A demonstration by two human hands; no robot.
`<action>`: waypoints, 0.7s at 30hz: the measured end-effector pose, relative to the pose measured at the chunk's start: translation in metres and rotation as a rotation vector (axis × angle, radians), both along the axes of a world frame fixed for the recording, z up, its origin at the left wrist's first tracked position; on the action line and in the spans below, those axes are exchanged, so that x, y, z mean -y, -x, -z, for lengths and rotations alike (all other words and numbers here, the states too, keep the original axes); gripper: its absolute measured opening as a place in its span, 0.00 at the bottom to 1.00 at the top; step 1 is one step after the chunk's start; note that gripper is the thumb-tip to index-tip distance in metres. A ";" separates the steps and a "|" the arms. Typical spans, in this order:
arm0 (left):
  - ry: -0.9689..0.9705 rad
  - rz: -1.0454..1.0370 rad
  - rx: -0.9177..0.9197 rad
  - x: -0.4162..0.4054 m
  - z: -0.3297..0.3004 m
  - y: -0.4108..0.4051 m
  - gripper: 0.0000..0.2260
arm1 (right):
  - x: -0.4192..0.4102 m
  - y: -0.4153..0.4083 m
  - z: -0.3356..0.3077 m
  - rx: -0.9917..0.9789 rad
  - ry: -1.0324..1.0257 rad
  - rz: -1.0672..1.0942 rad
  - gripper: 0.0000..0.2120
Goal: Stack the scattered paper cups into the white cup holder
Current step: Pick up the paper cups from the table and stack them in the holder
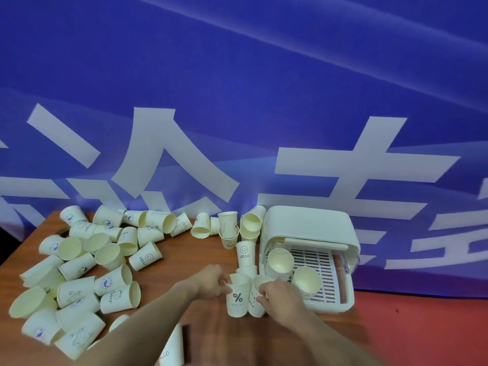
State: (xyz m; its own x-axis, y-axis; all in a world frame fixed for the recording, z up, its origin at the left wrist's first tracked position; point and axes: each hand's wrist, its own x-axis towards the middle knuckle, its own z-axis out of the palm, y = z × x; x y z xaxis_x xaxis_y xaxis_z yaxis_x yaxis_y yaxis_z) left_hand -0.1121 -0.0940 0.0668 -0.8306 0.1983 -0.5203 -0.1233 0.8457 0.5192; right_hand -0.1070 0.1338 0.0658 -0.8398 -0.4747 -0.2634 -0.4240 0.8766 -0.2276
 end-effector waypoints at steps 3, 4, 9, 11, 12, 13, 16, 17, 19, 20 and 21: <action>0.030 0.066 -0.018 -0.012 -0.008 0.002 0.09 | -0.011 0.003 -0.002 -0.013 -0.006 0.008 0.12; 0.039 0.104 -0.030 -0.017 -0.013 0.002 0.09 | -0.014 0.004 -0.005 -0.011 -0.006 0.011 0.12; 0.039 0.265 -0.036 -0.047 -0.038 0.002 0.08 | -0.032 0.010 -0.021 0.071 0.015 0.011 0.12; 0.034 0.266 -0.031 -0.057 -0.043 0.003 0.09 | -0.041 0.013 -0.027 0.107 0.013 0.017 0.11; 0.041 0.264 -0.040 -0.062 -0.047 0.003 0.09 | -0.047 0.015 -0.030 0.120 0.014 0.025 0.11; 0.051 0.265 -0.053 -0.068 -0.051 0.004 0.08 | -0.053 0.017 -0.033 0.127 0.017 0.035 0.12; 0.060 0.279 -0.104 -0.088 -0.061 0.004 0.08 | -0.073 0.022 -0.043 0.133 0.036 0.083 0.13; 0.075 0.279 -0.139 -0.095 -0.063 0.005 0.08 | -0.080 0.022 -0.045 0.130 0.040 0.104 0.13; 0.097 0.276 -0.199 -0.110 -0.067 0.005 0.09 | -0.096 0.022 -0.049 0.119 0.036 0.136 0.15; 0.095 0.278 -0.225 -0.118 -0.069 0.006 0.09 | -0.103 0.022 -0.050 0.111 0.033 0.153 0.15; 0.106 0.283 -0.258 -0.127 -0.071 0.007 0.10 | -0.112 0.021 -0.051 0.105 0.035 0.172 0.15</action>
State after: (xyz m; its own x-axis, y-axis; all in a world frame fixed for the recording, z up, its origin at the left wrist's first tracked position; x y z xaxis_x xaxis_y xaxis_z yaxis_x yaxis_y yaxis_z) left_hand -0.1192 0.0329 0.1379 -0.8569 0.3950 -0.3312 0.2458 0.8779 0.4110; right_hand -0.1276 0.2459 0.1168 -0.8783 -0.3364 -0.3397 -0.2407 0.9251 -0.2938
